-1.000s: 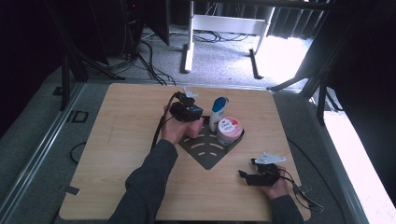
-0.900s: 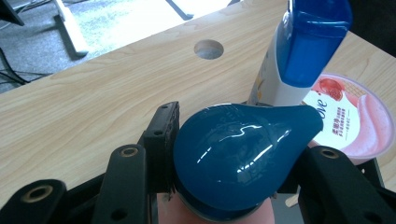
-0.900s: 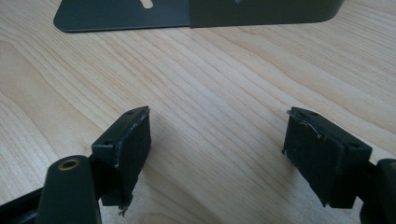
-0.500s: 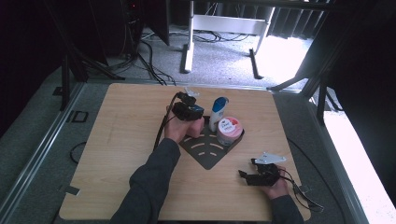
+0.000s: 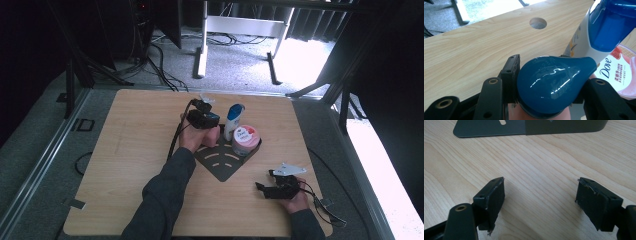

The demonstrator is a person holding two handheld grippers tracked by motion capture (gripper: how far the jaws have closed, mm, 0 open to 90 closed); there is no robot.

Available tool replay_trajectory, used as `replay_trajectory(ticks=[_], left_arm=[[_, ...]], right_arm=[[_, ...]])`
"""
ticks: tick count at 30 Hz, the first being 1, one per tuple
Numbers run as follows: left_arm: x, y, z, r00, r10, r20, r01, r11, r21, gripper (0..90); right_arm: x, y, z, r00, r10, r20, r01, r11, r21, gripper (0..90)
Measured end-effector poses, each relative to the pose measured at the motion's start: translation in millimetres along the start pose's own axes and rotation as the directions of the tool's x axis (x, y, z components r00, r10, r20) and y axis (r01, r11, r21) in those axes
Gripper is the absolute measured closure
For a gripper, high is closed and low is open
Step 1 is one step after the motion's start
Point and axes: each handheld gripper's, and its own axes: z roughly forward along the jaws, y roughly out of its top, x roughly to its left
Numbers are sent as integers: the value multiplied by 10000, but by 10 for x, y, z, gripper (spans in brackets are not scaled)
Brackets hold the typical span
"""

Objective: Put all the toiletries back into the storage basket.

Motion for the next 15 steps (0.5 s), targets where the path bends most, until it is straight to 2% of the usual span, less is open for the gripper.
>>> replay_trajectory(ticks=[15], left_arm=[[-21, 46, 45, 10000, 1, -47, -1, 10000, 40, 529]], right_arm=[[2, 0, 1, 10000, 2, 8, -2, 10000, -3, 227]])
